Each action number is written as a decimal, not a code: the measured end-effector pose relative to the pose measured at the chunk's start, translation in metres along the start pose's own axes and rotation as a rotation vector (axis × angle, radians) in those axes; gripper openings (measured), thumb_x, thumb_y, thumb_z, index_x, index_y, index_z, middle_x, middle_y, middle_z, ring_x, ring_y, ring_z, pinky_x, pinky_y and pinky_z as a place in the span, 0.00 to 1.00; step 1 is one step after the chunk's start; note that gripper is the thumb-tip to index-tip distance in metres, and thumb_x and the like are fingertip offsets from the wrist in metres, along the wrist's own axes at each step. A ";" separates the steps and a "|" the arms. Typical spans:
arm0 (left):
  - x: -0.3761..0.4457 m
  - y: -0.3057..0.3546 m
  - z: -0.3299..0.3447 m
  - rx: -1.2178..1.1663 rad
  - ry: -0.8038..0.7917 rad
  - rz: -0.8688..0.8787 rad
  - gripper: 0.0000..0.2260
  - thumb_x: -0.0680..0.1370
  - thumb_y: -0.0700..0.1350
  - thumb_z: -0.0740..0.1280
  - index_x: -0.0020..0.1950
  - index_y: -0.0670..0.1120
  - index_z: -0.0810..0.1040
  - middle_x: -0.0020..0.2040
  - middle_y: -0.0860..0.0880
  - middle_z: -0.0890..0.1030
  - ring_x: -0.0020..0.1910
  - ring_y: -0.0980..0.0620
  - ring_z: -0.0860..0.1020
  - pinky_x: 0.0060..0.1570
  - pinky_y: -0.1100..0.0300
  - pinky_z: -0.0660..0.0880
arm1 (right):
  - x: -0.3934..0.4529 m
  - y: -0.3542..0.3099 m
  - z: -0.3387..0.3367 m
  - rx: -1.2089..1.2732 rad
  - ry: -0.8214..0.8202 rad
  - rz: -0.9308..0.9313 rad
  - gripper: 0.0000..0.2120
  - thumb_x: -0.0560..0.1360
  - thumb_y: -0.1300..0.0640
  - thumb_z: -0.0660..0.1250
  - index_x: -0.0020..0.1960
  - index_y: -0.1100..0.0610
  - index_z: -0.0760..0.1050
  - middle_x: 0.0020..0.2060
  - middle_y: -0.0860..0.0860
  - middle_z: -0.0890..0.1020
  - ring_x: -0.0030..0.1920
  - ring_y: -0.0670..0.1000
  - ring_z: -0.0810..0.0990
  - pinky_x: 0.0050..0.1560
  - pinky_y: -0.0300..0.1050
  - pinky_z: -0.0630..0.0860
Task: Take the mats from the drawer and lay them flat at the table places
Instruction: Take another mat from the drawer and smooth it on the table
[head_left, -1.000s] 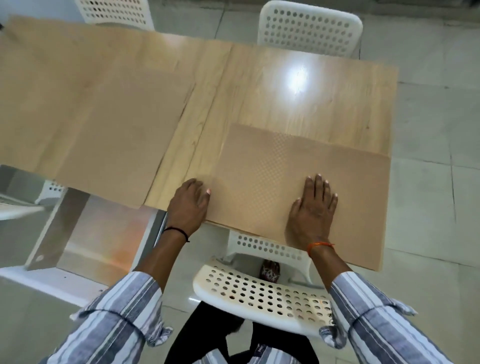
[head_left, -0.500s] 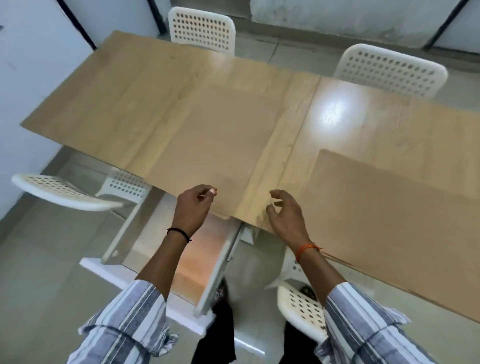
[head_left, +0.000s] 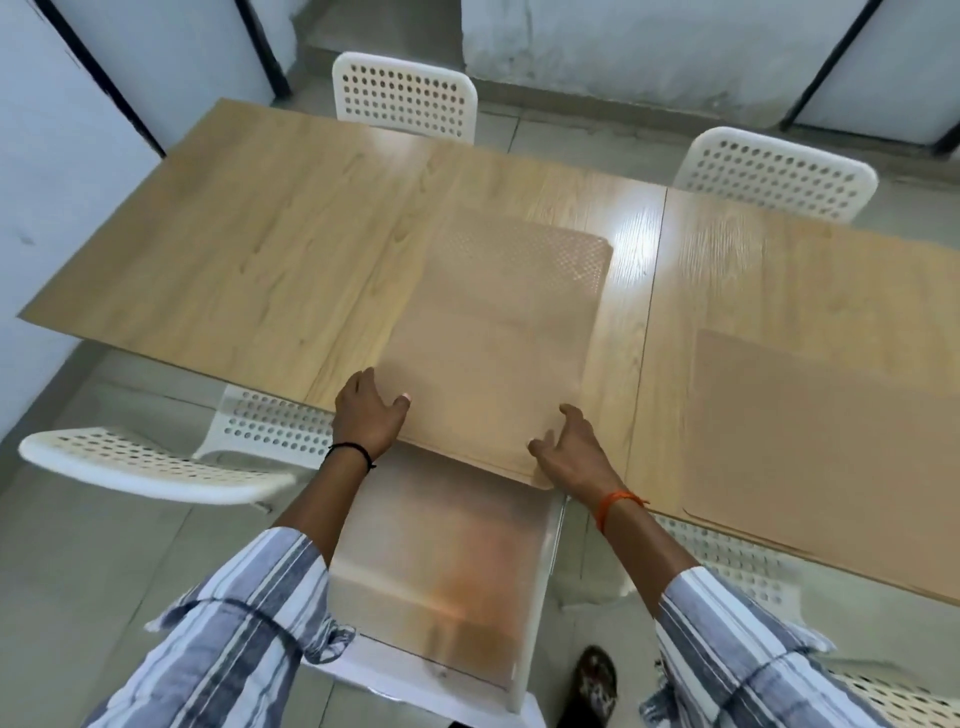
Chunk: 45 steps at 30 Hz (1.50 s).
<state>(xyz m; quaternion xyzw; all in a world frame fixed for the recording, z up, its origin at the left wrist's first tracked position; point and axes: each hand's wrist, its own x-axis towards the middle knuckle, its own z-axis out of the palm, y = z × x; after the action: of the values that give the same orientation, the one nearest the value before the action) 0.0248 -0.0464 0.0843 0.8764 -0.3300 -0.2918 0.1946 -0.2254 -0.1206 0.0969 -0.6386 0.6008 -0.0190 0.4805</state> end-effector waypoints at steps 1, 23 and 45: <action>0.002 0.000 0.000 0.025 -0.013 -0.038 0.32 0.79 0.52 0.64 0.77 0.40 0.58 0.76 0.40 0.62 0.75 0.42 0.60 0.71 0.48 0.61 | 0.001 0.001 -0.003 -0.011 0.017 0.014 0.34 0.77 0.55 0.65 0.78 0.60 0.54 0.75 0.58 0.61 0.73 0.58 0.65 0.70 0.47 0.63; 0.008 0.008 -0.017 -0.197 -0.021 -0.045 0.25 0.79 0.51 0.63 0.74 0.42 0.67 0.74 0.43 0.69 0.73 0.45 0.66 0.69 0.54 0.63 | -0.005 0.002 -0.003 0.457 0.269 0.157 0.17 0.76 0.58 0.68 0.65 0.57 0.75 0.59 0.52 0.79 0.58 0.50 0.76 0.62 0.45 0.73; 0.013 0.017 -0.026 -0.289 0.113 -0.041 0.08 0.74 0.44 0.72 0.49 0.40 0.84 0.50 0.43 0.84 0.52 0.45 0.81 0.50 0.60 0.73 | 0.002 0.000 -0.011 0.427 0.275 0.212 0.27 0.75 0.64 0.68 0.73 0.60 0.67 0.65 0.56 0.76 0.64 0.55 0.76 0.64 0.45 0.72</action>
<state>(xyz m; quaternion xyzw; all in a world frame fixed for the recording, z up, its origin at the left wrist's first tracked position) 0.0411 -0.0631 0.1078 0.8609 -0.2549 -0.2905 0.3310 -0.2316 -0.1286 0.1025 -0.4476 0.7064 -0.1816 0.5174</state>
